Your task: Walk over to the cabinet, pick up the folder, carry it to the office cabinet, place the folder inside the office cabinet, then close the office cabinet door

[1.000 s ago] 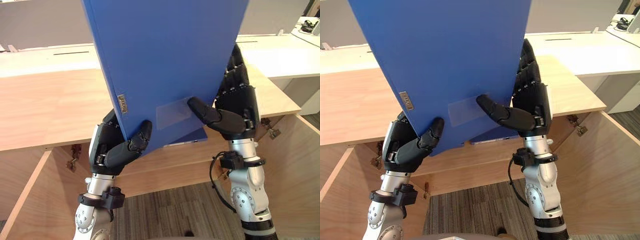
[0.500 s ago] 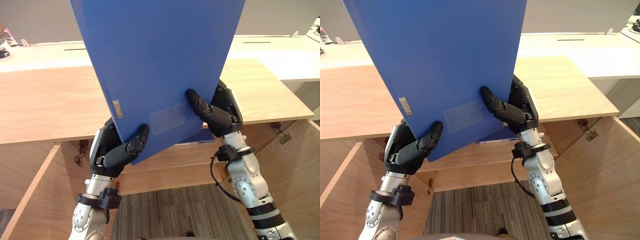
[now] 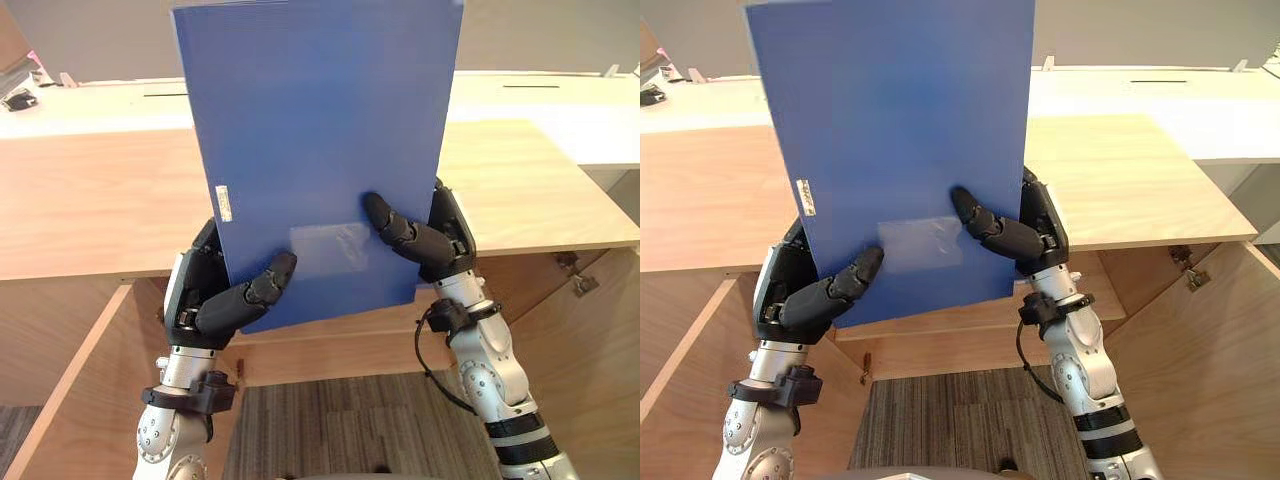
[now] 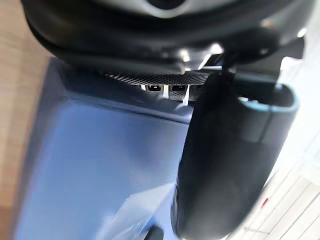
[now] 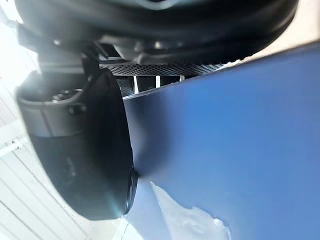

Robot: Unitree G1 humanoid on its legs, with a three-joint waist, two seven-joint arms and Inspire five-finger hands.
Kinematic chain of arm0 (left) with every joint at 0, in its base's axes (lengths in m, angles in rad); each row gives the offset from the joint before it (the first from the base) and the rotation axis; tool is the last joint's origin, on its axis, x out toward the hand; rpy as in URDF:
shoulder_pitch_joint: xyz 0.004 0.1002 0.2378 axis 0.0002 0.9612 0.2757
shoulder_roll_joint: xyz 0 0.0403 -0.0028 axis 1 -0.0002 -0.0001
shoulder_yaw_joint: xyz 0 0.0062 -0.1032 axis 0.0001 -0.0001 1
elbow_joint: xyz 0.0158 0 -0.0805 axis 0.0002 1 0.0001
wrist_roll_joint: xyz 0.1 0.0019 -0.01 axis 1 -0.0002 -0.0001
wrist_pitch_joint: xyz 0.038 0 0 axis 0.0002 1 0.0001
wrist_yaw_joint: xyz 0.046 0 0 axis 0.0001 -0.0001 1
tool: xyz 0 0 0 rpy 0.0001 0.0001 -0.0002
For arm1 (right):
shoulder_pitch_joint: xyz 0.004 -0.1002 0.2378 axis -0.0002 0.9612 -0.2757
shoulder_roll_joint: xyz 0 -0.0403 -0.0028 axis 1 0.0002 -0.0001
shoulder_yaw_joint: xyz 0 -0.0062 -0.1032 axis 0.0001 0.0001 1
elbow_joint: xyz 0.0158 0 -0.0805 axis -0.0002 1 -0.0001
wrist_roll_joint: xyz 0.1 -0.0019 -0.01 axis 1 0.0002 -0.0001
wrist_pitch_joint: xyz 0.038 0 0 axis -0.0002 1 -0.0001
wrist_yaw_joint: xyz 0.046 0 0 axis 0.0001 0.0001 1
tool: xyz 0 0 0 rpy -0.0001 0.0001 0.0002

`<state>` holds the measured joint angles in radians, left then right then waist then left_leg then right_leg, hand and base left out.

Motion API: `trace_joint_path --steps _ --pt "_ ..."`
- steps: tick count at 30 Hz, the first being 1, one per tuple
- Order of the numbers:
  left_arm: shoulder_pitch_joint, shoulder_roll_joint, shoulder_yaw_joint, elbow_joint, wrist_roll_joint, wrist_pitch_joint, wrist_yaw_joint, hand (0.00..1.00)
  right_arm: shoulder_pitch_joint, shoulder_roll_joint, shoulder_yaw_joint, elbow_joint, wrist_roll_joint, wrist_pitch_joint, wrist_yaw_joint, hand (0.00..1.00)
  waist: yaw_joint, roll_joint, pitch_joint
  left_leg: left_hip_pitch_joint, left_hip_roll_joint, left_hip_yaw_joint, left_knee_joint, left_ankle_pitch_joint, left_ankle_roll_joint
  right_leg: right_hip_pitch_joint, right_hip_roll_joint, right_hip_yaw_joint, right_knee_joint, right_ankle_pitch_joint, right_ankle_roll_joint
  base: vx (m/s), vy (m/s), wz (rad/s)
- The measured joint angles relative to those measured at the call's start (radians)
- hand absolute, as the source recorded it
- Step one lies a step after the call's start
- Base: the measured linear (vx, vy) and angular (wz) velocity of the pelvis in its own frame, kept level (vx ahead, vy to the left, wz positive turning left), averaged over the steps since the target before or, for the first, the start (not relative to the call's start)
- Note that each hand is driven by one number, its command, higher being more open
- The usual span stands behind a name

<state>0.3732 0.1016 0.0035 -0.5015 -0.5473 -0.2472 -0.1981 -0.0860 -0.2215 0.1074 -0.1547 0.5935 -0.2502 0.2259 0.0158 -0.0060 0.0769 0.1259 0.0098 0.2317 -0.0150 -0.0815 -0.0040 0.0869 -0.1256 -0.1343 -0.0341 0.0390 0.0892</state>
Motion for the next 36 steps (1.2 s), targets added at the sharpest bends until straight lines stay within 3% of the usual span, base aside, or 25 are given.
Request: trace_joint_path --steps 7,12,18,25,36 --pt "0.032 -0.102 0.143 0.091 0.05 -0.03 0.067 1.0 0.025 0.075 -0.264 -0.106 -0.047 -0.008 -0.095 0.0 0.0 0.016 -0.011 -0.012 -0.003 -0.026 0.0 0.0 0.001 0.0 -0.003 -0.008 0.0 0.0 0.0 -0.02 -0.028 0.1" --pt "0.058 -0.129 0.164 0.114 0.122 -0.064 0.069 1.0 0.025 0.075 -0.381 -0.165 -0.048 -0.037 -0.133 0.0 0.0 0.018 -0.013 -0.016 -0.003 -0.032 0.0 0.0 0.001 0.0 -0.004 -0.008 -0.002 0.0 0.0 -0.01 -0.027 0.04" --pt "0.057 -0.138 0.163 0.152 0.238 -0.115 0.074 1.0 0.025 0.075 -0.406 -0.183 -0.048 -0.05 -0.149 0.0 0.0 0.018 -0.014 -0.023 -0.004 -0.037 0.003 0.0 0.001 0.0 -0.005 -0.013 -0.003 -0.001 0.0 -0.05 -0.038 0.03" --pt "0.054 -0.162 0.133 0.202 0.355 -0.185 0.172 1.0 0.025 0.07 -0.419 -0.192 -0.049 -0.069 -0.164 0.0 0.0 0.018 -0.015 -0.039 -0.005 -0.063 0.016 0.003 0.003 0.003 -0.007 -0.038 -0.003 -0.002 0.0 -0.04 -0.04 0.1" --pt "0.058 -0.158 0.073 0.232 0.356 -0.181 0.198 1.0 0.001 0.019 -0.291 -0.187 -0.052 -0.07 -0.183 0.0 0.001 0.015 -0.014 0.009 -0.005 -0.106 0.02 0.003 0.004 0.072 -0.008 -0.069 0.002 -0.002 0.0 -0.03 -0.029 0.12"
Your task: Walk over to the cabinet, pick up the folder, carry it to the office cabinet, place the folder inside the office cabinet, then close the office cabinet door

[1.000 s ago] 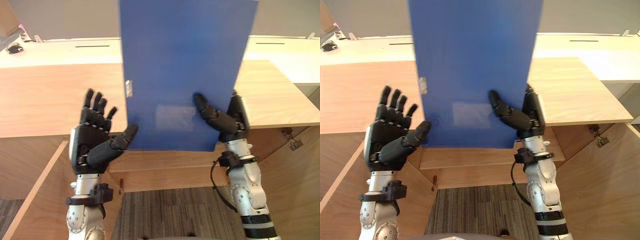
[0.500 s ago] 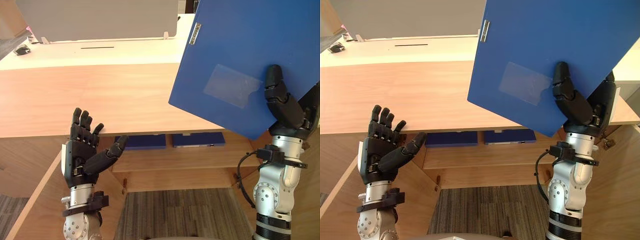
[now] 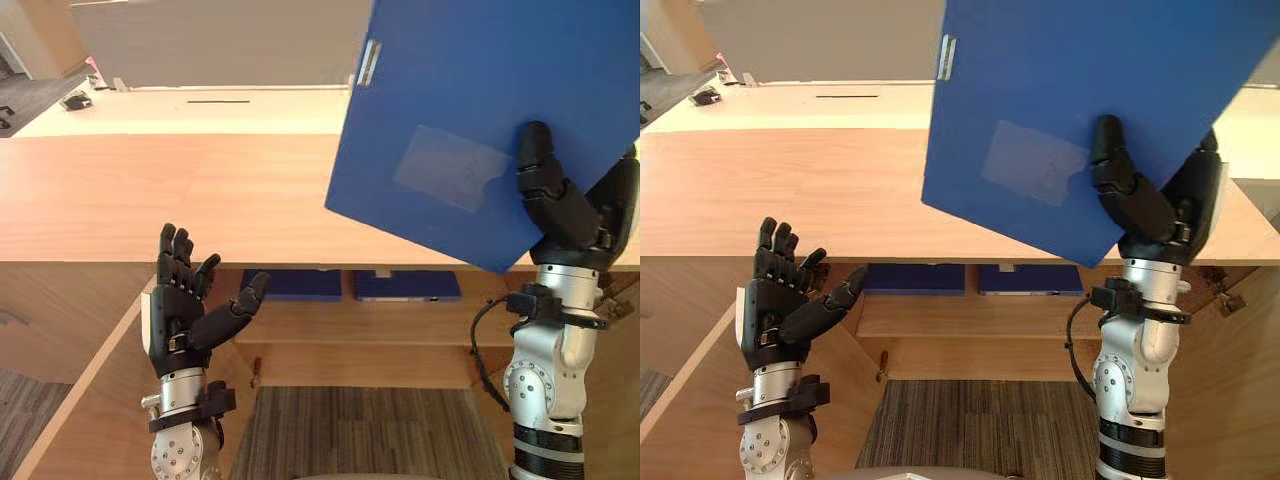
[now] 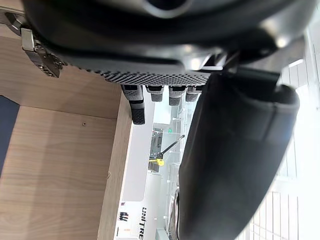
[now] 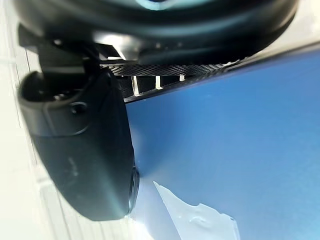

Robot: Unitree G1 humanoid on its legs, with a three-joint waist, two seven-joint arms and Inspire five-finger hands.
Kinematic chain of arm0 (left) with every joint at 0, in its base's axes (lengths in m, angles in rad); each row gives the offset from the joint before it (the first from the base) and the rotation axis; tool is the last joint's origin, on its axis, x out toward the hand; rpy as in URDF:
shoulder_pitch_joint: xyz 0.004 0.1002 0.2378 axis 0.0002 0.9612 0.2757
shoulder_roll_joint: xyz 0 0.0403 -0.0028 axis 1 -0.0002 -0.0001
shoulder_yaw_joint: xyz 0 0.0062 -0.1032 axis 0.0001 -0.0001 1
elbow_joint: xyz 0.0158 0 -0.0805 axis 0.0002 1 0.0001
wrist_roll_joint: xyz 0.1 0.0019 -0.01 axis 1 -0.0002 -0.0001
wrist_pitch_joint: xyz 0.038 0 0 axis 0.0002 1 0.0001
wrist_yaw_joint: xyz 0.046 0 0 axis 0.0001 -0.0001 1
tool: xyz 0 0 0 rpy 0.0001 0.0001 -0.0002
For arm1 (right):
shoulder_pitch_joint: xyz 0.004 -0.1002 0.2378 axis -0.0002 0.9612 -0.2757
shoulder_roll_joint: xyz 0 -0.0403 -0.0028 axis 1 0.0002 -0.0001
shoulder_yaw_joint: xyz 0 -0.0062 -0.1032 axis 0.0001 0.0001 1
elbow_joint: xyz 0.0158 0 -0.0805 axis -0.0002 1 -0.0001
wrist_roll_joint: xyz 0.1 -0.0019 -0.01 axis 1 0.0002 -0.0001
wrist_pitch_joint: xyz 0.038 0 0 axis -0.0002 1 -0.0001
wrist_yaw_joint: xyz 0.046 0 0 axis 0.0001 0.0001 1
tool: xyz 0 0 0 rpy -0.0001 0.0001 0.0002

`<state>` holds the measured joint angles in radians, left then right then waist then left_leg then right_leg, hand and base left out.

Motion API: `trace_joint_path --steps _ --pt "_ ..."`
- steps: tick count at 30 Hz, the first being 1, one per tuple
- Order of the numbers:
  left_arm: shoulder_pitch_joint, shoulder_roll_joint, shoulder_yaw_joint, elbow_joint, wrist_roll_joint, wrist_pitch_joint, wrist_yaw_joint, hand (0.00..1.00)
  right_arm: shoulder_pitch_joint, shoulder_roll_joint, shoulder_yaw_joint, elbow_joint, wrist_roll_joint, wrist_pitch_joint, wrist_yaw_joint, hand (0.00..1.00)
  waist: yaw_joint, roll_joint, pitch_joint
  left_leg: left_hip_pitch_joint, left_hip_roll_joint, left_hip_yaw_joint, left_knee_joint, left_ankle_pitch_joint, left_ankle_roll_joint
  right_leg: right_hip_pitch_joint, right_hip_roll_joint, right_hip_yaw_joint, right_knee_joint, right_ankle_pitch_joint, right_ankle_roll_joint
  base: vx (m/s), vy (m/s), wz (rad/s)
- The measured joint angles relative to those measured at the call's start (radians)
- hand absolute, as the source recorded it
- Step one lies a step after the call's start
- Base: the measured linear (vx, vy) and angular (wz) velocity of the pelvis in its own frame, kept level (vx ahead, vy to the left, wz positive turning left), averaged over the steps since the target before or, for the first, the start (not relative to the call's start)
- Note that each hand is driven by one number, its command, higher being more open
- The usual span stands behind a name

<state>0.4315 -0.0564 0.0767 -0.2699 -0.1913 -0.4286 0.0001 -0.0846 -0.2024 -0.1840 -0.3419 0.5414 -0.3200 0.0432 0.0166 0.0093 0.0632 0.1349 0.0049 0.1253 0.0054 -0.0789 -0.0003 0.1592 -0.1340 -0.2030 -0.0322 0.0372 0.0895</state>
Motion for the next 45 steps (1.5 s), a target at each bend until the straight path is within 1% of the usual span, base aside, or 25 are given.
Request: trace_joint_path --steps 4,6,8,12,13,15,19,20,22,23,24,26,27,28,30,32,33,34,35,37,38,40,43,44,45 --pt "0.051 0.002 -0.01 0.046 0.034 0.033 0.024 1.0 -0.024 -0.001 0.048 0.02 -0.024 0.0 0.0 0.0 0.012 -0.007 0.004 0.034 -0.001 -0.023 0.002 0.0 0.0 0.04 -0.003 -0.022 0.02 -0.015 -0.001 -0.07 -0.045 0.18" --pt "0.096 0.003 -0.015 0.059 0.038 0.053 0.032 1.0 -0.024 -0.001 0.075 0.021 -0.027 0.0 0.001 0.0 0.023 -0.019 0.01 0.045 -0.003 -0.034 0.005 0.0 0.0 0.051 -0.006 -0.027 0.034 -0.03 -0.002 -0.08 -0.041 0.18" --pt "0.136 0.011 -0.015 0.077 0.053 0.062 0.045 1.0 -0.024 -0.002 0.119 0.031 -0.035 0.0 0.01 0.0 0.046 -0.035 0.013 0.049 -0.007 -0.043 0.011 0.0 0.0 0.057 -0.013 -0.029 0.052 -0.053 -0.002 -0.08 -0.049 0.12" --pt "0.167 0.017 -0.023 0.079 0.075 0.07 0.045 1.0 -0.024 -0.006 0.197 0.081 -0.042 0.001 0.038 0.0 0.066 -0.037 0.012 0.048 -0.01 -0.064 0.027 0.0 0.0 0.074 -0.016 -0.047 0.053 -0.057 -0.001 -0.08 -0.047 0.17" --pt "0.173 0.017 -0.027 0.079 0.077 0.07 0.044 1.0 -0.024 -0.014 0.227 0.1 -0.066 0.001 0.045 0.0 0.078 -0.038 0.012 0.042 -0.011 -0.067 0.034 0.0 -0.001 0.074 -0.017 -0.049 0.053 -0.057 -0.001 -0.09 -0.022 0.06" --pt "0.174 0.018 -0.031 0.086 0.085 0.07 0.044 1.0 -0.024 -0.021 0.248 0.11 -0.073 0.002 0.05 0.0 0.079 -0.038 0.013 0.034 -0.013 -0.074 0.038 0.0 -0.001 0.074 -0.02 -0.054 0.053 -0.057 -0.001 -0.09 -0.02 0.12" --pt "0.154 0.05 -0.045 0.219 0.097 0.073 0.037 1.0 -0.024 -0.042 0.352 0.159 -0.074 0.005 0.072 0.0 0.081 -0.041 0.015 0.013 -0.017 -0.088 0.057 0.0 0.0 0.066 -0.024 -0.066 0.062 -0.06 -0.002 -0.08 -0.011 0.12" --pt "0.137 0.068 -0.045 0.298 0.099 0.083 0.034 1.0 -0.024 -0.05 0.396 0.175 -0.075 0.014 0.082 0.0 0.082 -0.05 0.021 -0.002 -0.018 -0.089 0.069 -0.001 -0.001 0.053 -0.028 -0.066 0.073 -0.072 -0.002 -0.08 -0.013 0.04" --pt "0.122 0.087 -0.043 0.369 0.118 0.098 0.029 1.0 -0.023 -0.061 0.441 0.182 -0.082 0.028 0.095 0.0 0.082 -0.061 0.03 -0.027 -0.018 -0.087 0.085 -0.004 -0.005 0.031 -0.031 -0.065 0.088 -0.086 -0.003 -0.08 -0.016 0.01" --pt "0.109 0.101 -0.041 0.428 0.138 0.117 0.021 1.0 -0.024 -0.072 0.481 0.19 -0.107 0.038 0.113 0.0 0.082 -0.069 0.037 -0.062 -0.017 -0.084 0.112 -0.013 -0.01 0.002 -0.032 -0.06 0.102 -0.097 -0.002 -0.08 -0.017 -0.02" --pt "0.102 0.104 -0.04 0.452 0.145 0.124 0.019 1.0 -0.024 -0.078 0.498 0.197 -0.117 0.04 0.122 0.0 0.083 -0.068 0.043 -0.077 -0.013 -0.081 0.129 -0.02 -0.013 -0.011 -0.032 -0.058 0.111 -0.098 -0.004 -0.07 -0.003 -0.04" --pt "0.089 0.109 -0.038 0.509 0.158 0.134 0.015 1.0 -0.024 -0.096 0.548 0.226 -0.146 0.051 0.141 0.0 0.087 -0.062 0.063 -0.121 -0.001 -0.072 0.19 -0.046 -0.017 -0.046 -0.029 -0.048 0.144 -0.108 -0.008 -0.08 0.007 -0.14" --pt "0.07 0.114 -0.033 0.555 0.181 0.137 0.014 1.0 -0.026 -0.108 0.575 0.259 -0.188 0.063 0.152 0.0 0.094 -0.052 0.083 -0.164 0.015 -0.062 0.257 -0.075 -0.02 -0.08 -0.023 -0.037 0.18 -0.121 -0.012 -0.09 0.004 -0.2" --pt "0.058 0.118 -0.033 0.576 0.186 0.138 0.014 1.0 -0.029 -0.112 0.584 0.273 -0.201 0.065 0.153 0.0 0.096 -0.046 0.092 -0.183 0.02 -0.059 0.286 -0.088 -0.021 -0.095 -0.021 -0.033 0.2 -0.129 -0.011 -0.12 0.01 -0.2" --pt "0.0 0.124 -0.024 0.667 0.234 0.141 0.016 1.0 -0.054 -0.122 0.6 0.342 -0.282 0.073 0.147 0.0 0.095 -0.023 0.133 -0.268 0.04 -0.049 0.397 -0.135 -0.022 -0.186 -0.019 -0.013 0.307 -0.17 -0.013 -0.12 0.027 -0.19" --pt "-0.043 0.14 -0.027 0.73 0.26 0.146 0.018 1.0 -0.082 -0.127 0.604 0.386 -0.318 0.074 0.143 0.0 0.094 -0.01 0.171 -0.313 0.049 -0.035 0.457 -0.157 -0.018 -0.248 -0.022 0.007 0.384 -0.197 -0.012 -0.1 0.03 -0.24" --pt "-0.066 0.151 -0.026 0.759 0.27 0.149 0.016 1.0 -0.093 -0.127 0.604 0.4 -0.333 0.074 0.14 0.0 0.088 -0.005 0.187 -0.345 0.051 -0.032 0.49 -0.169 -0.017 -0.287 -0.023 0.015 0.426 -0.213 -0.011 -0.12 0.024 -0.18" --pt "-0.093 0.169 -0.026 0.788 0.271 0.151 0.022 1.0 -0.106 -0.125 0.604 0.413 -0.355 0.073 0.125 0.0 0.077 0.001 0.211 -0.381 0.052 -0.029 0.531 -0.178 -0.009 -0.336 -0.029 0.024 0.483 -0.235 -0.009 -0.1 0.016 -0.16" --pt "-0.117 0.18 -0.026 0.811 0.271 0.154 0.033 1.0 -0.12 -0.119 0.599 0.424 -0.379 0.069 0.098 0.0 0.073 0.005 0.234 -0.419 0.054 -0.023 0.571 -0.193 -0.009 -0.387 -0.035 0.036 0.54 -0.257 -0.01 -0.09 0.009 -0.14" --pt "-0.149 0.186 -0.027 0.837 0.27 0.161 0.045 1.0 -0.159 -0.117 0.594 0.462 -0.412 0.064 0.069 0.0 0.062 0.011 0.263 -0.48 0.059 -0.013 0.63 -0.215 -0.008 -0.463 -0.044 0.052 0.612 -0.285 -0.011 -0.07 0.014 -0.17" --pt "-0.173 0.187 -0.031 0.843 0.269 0.161 0.046 1.0 -0.186 -0.115 0.574 0.49 -0.457 0.057 0.063 0.0 0.058 0.019 0.286 -0.516 0.064 -0.011 0.666 -0.228 -0.007 -0.503 -0.046 0.059 0.65 -0.3 -0.012 -0.06 0.013 -0.13" --pt "-0.216 0.19 -0.037 0.85 0.268 0.161 0.047 1.0 -0.231 -0.126 0.558 0.542 -0.498 0.044 0.063 0.0 0.055 0.029 0.319 -0.575 0.068 -0.01 0.713 -0.239 -0.007 -0.569 -0.054 0.062 0.709 -0.318 -0.016 -0.07 -0.003 -0.03" --pt "-0.29 0.187 -0.055 0.868 0.259 0.16 0.05 1.0 -0.298 -0.093 0.465 0.649 -0.485 0.076 0.033 0.0 0.053 0.051 0.352 -0.687 0.074 -0.011 0.768 -0.243 -0.006 -0.686 -0.06 0.061 0.771 -0.326 -0.023 -0.07 -0.007 0.0" --pt "-0.327 0.178 -0.066 0.871 0.242 0.16 0.055 1.0 -0.343 -0.075 0.384 0.717 -0.428 0.091 -0.007 0.0 0.054 0.068 0.362 -0.766 0.079 -0.013 0.803 -0.246 -0.003 -0.763 -0.061 0.062 0.803 -0.327 -0.024 -0.09 0.003 -0.01" --pt "-0.341 0.172 -0.066 0.871 0.238 0.16 0.058 1.0 -0.361 -0.071 0.348 0.737 -0.404 0.097 -0.026 0.0 0.053 0.075 0.368 -0.794 0.08 -0.014 0.815 -0.247 -0.001 -0.791 -0.061 0.062 0.815 -0.328 -0.025 -0.09 0.017 -0.02"
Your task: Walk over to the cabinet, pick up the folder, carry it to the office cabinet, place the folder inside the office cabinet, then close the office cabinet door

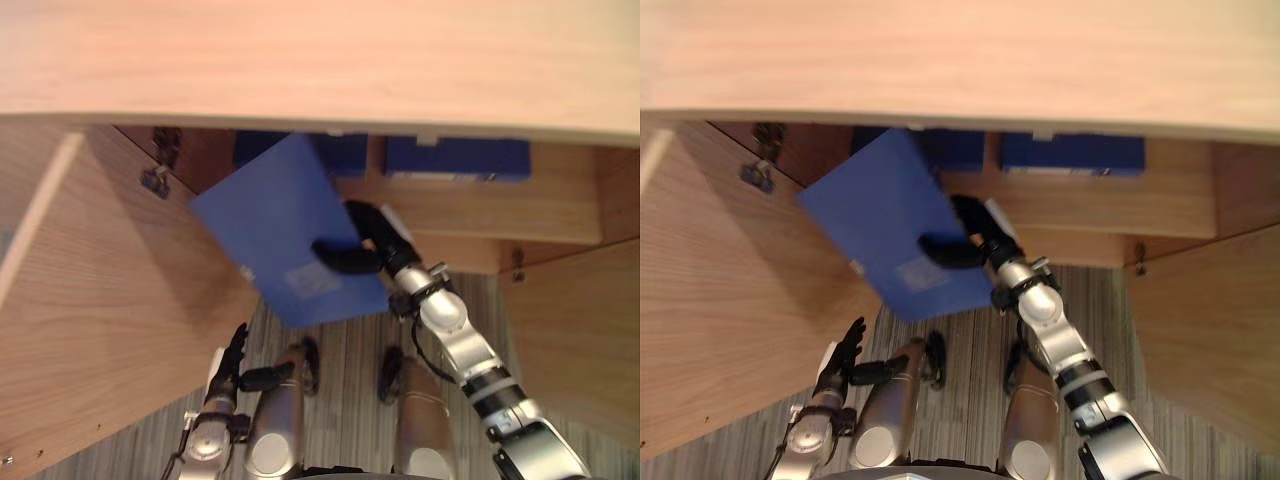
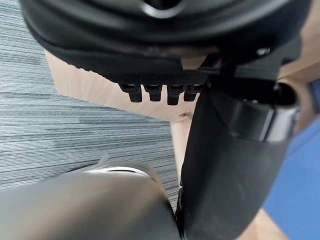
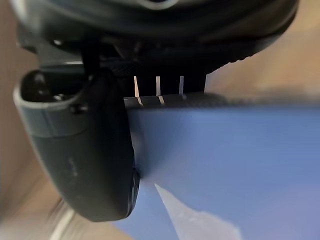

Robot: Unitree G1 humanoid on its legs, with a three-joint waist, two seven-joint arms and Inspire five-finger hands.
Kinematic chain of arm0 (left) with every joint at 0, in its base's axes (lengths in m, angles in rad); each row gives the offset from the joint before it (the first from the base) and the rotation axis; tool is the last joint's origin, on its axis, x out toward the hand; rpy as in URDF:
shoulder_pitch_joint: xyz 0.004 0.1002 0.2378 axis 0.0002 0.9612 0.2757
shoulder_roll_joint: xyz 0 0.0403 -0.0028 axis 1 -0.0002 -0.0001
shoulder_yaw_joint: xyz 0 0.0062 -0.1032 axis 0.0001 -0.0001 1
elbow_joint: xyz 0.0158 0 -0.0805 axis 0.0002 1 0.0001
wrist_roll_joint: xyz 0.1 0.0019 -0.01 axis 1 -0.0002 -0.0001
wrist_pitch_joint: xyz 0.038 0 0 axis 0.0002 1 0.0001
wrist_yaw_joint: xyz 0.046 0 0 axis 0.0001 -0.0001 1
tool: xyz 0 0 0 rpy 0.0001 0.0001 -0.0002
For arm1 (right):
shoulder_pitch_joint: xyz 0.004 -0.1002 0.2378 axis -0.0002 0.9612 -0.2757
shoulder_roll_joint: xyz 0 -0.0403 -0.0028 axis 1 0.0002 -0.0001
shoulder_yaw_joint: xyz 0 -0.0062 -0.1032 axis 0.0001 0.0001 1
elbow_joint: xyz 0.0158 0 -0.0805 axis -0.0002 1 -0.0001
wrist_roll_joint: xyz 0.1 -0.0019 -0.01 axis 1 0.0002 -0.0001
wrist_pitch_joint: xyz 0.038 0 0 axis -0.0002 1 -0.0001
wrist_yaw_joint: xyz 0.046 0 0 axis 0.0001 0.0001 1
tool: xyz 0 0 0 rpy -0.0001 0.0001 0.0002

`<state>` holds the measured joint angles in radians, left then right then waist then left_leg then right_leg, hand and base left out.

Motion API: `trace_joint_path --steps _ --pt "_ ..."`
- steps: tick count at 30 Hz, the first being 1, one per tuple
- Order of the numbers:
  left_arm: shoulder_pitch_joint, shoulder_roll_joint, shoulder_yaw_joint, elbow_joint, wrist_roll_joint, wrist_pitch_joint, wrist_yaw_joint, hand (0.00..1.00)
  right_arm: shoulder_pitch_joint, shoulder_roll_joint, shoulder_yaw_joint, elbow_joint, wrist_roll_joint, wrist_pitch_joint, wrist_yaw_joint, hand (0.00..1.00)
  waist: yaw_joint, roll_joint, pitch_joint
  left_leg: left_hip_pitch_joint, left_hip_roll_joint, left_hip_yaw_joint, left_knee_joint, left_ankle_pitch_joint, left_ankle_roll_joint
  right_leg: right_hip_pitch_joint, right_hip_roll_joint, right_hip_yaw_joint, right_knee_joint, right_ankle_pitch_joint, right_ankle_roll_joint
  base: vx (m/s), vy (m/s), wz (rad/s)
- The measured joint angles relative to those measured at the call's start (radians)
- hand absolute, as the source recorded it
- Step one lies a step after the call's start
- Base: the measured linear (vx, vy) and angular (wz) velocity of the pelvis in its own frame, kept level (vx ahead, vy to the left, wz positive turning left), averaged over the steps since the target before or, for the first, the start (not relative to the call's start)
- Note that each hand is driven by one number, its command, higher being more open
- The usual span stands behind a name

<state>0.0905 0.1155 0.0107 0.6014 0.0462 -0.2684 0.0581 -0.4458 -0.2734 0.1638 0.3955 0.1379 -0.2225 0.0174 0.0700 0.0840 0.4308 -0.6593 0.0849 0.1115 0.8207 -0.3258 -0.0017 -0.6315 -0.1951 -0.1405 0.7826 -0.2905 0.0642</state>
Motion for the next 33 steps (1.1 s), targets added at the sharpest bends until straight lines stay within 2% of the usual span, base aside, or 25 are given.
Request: trace_joint_path --steps 2,5,7,9,15,17,21,22,28,33 --pt "-0.046 -0.011 0.002 -0.003 -0.033 -0.001 0.013 1.0 -0.063 -0.003 -0.109 0.029 0.123 0.022 -0.077 0.0 0.0 0.012 0.03 -0.078 0.006 -0.003 0.046 -0.008 0.005 -0.082 -0.001 0.008 0.047 -0.005 -0.001 -0.08 0.023 -0.08" --pt "-0.092 -0.018 0.009 -0.028 -0.069 -0.001 0.032 1.0 -0.131 0.0 -0.22 -0.027 0.326 0.019 -0.173 0.0 0.0 0.014 0.037 -0.201 0.036 0.014 0.126 -0.021 0.008 -0.21 -0.002 0.0 0.121 -0.012 -0.009 -0.06 0.009 -0.19" --pt "-0.095 -0.03 0.012 -0.056 -0.079 -0.001 0.039 1.0 -0.147 0.004 -0.248 -0.073 0.392 0.002 -0.204 0.0 0.002 0.013 0.041 -0.231 0.048 0.02 0.149 -0.032 0.007 -0.245 -0.002 -0.001 0.142 -0.016 -0.014 -0.06 -0.013 -0.2" --pt "-0.095 -0.069 0.011 -0.09 -0.107 -0.001 0.055 1.0 -0.166 0.011 -0.271 -0.134 0.47 -0.042 -0.251 0.0 0.004 0.013 0.041 -0.271 0.067 0.02 0.179 -0.041 0.002 -0.285 0.003 -0.01 0.164 -0.021 -0.022 -0.06 -0.039 -0.17" --pt "-0.097 -0.094 0.026 -0.142 -0.148 -0.001 0.092 1.0 -0.241 0.063 -0.365 -0.171 0.6 -0.117 -0.347 0.0 0.017 0.013 0.041 -0.317 0.089 0.011 0.198 -0.042 -0.002 -0.329 0.01 -0.029 0.183 -0.026 -0.032 -0.05 -0.067 -0.03" --pt "-0.097 -0.101 0.036 -0.142 -0.149 -0.001 0.116 1.0 -0.276 0.096 -0.4 -0.171 0.631 -0.147 -0.407 0.0 0.019 0.013 0.041 -0.32 0.093 0.011 0.198 -0.042 -0.003 -0.332 0.013 -0.031 0.182 -0.026 -0.032 -0.02 -0.048 -0.03" --pt "-0.097 -0.112 0.041 -0.155 -0.156 0.0 0.143 1.0 -0.321 0.133 -0.417 -0.171 0.644 -0.167 -0.482 0.0 0.021 0.013 0.041 -0.324 0.099 0.011 0.198 -0.042 -0.003 -0.332 0.017 -0.037 0.176 -0.026 -0.032 0.0 -0.017 -0.01" --pt "-0.097 -0.119 0.041 -0.161 -0.161 0.0 0.149 1.0 -0.338 0.149 -0.419 -0.17 0.644 -0.167 -0.502 1.0 0.022 0.013 0.041 -0.325 0.101 0.012 0.197 -0.042 -0.003 -0.332 0.018 -0.037 0.176 -0.026 -0.033 -0.02 -0.045 -0.01" --pt "-0.11 -0.144 0.042 -0.169 -0.186 0.0 0.184 1.0 -0.444 0.196 -0.415 -0.109 0.65 -0.165 -0.542 1.0 0.025 0.013 0.04 -0.324 0.103 0.011 0.196 -0.041 -0.005 -0.332 0.019 -0.04 0.175 -0.025 -0.033 -0.04 -0.047 0.0" --pt "-0.122 -0.16 0.051 -0.159 -0.193 0.0 0.193 1.0 -0.5 0.195 -0.364 -0.041 0.655 -0.121 -0.53 1.0 0.023 0.013 0.039 -0.316 0.105 0.011 0.189 -0.039 -0.009 -0.324 0.022 -0.041 0.167 -0.023 -0.037 -0.05 -0.054 -0.01"
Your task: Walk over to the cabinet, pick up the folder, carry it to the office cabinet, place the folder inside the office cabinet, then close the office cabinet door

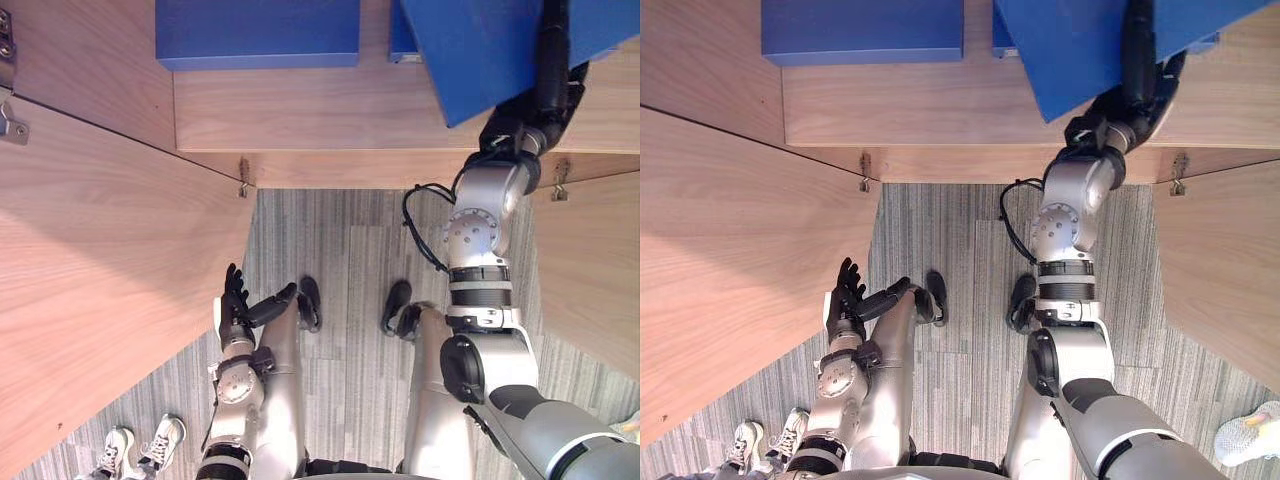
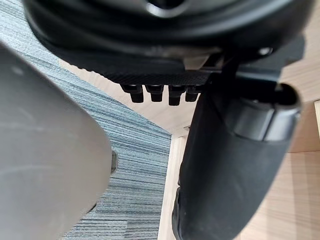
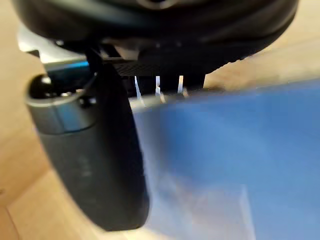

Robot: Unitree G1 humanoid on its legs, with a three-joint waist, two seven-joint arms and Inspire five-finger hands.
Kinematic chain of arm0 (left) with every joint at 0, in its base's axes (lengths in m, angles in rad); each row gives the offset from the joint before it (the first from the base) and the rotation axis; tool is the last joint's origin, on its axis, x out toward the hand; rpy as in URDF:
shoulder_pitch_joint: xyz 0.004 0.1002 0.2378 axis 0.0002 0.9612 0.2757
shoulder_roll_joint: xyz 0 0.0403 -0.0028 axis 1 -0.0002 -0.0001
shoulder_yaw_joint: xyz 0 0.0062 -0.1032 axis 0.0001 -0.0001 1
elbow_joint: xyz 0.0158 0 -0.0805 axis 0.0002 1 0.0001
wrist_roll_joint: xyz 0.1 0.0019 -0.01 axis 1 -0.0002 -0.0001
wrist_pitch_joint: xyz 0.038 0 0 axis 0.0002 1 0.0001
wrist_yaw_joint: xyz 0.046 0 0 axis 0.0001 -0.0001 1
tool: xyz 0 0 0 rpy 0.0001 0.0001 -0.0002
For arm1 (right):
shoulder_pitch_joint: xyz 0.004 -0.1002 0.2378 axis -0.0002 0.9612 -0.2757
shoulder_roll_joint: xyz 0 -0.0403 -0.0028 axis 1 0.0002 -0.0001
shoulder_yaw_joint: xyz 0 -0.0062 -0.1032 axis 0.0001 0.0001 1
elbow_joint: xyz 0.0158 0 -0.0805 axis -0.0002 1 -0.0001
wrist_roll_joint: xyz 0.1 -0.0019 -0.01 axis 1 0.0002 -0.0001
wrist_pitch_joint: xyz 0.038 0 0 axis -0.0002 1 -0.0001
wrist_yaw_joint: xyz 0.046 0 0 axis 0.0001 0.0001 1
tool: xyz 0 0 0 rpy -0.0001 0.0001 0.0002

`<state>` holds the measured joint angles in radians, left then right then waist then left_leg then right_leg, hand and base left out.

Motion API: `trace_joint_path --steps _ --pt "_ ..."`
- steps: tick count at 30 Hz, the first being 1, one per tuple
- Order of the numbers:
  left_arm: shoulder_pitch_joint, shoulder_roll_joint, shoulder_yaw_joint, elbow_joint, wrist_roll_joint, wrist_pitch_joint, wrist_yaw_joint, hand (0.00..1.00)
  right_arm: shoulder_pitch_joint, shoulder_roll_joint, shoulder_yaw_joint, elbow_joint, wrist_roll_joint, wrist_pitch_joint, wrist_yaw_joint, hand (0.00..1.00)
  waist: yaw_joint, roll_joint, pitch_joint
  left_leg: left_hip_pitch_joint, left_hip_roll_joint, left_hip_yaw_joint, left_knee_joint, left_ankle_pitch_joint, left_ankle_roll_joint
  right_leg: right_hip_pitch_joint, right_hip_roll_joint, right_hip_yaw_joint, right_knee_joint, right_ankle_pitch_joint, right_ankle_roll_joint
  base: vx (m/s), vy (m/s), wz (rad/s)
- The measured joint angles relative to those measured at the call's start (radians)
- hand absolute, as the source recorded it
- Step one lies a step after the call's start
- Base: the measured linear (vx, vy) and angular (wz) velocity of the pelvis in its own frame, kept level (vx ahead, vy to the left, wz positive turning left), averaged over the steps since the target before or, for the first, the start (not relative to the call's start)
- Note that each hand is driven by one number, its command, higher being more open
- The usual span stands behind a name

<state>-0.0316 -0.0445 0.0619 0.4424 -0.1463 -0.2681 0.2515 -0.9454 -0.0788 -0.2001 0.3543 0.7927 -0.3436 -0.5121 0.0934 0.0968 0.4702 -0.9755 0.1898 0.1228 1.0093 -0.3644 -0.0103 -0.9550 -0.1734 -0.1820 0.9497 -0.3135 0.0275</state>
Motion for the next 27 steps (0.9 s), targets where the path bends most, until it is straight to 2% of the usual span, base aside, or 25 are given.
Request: trace_joint_path --steps 5,10,15,18,22,26,27 --pt "-0.02 -0.008 0.008 0.043 -0.021 0.007 0.016 1.0 0.0 0.031 0.071 0.034 0.001 0.014 0.015 1.0 -0.004 -0.002 -0.001 0.044 0.005 -0.001 -0.035 0.006 -0.01 0.046 0.011 -0.008 -0.04 0.007 -0.006 -0.01 -0.053 -0.01" --pt "-0.027 -0.008 0.011 0.07 -0.022 0.014 0.029 1.0 0.008 0.038 0.132 0.034 0.0 0.018 0.053 1.0 -0.021 -0.006 -0.003 0.077 0.007 0.002 -0.064 0.01 -0.016 0.077 0.017 -0.012 -0.068 0.01 -0.006 -0.01 -0.03 -0.01" --pt "-0.029 -0.007 0.011 0.098 -0.032 0.016 0.031 1.0 0.024 0.035 0.155 0.051 0.0 0.049 0.086 1.0 -0.025 -0.014 -0.006 0.125 0.008 0.026 -0.112 0.018 -0.015 0.109 0.018 -0.014 -0.109 0.034 -0.008 0.0 -0.025 -0.09" --pt "-0.029 -0.007 0.011 0.114 -0.046 0.015 0.03 1.0 0.05 -0.031 0.223 0.075 -0.018 0.081 0.137 1.0 -0.029 -0.021 -0.01 0.154 0.008 0.034 -0.148 0.028 -0.012 0.142 0.022 -0.019 -0.153 0.051 -0.006 0.01 -0.003 -0.05" --pt "-0.029 -0.003 0.004 0.133 -0.059 0.004 0.017 1.0 0.056 -0.161 0.338 0.134 -0.14 0.124 0.239 1.0 -0.036 -0.031 -0.015 0.169 0.003 0.04 -0.186 0.046 -0.009 0.162 0.026 -0.022 -0.202 0.078 -0.006 0.0 0.0 0.0" --pt "-0.029 0.025 -0.016 0.16 -0.07 -0.007 -0.011 1.0 0.098 -0.28 0.42 0.149 -0.248 0.135 0.348 1.0 -0.037 -0.039 -0.019 0.193 -0.006 0.047 -0.225 0.064 -0.009 0.184 0.025 -0.023 -0.237 0.093 -0.008 -0.01 -0.019 0.03" --pt "-0.029 0.035 -0.022 0.169 -0.07 -0.009 -0.02 1.0 0.114 -0.315 0.443 0.15 -0.256 0.13 0.383 0.0 -0.037 -0.044 -0.022 0.198 -0.011 0.047 -0.242 0.073 -0.01 0.187 0.022 -0.024 -0.245 0.098 -0.007 -0.01 -0.045 0.09"
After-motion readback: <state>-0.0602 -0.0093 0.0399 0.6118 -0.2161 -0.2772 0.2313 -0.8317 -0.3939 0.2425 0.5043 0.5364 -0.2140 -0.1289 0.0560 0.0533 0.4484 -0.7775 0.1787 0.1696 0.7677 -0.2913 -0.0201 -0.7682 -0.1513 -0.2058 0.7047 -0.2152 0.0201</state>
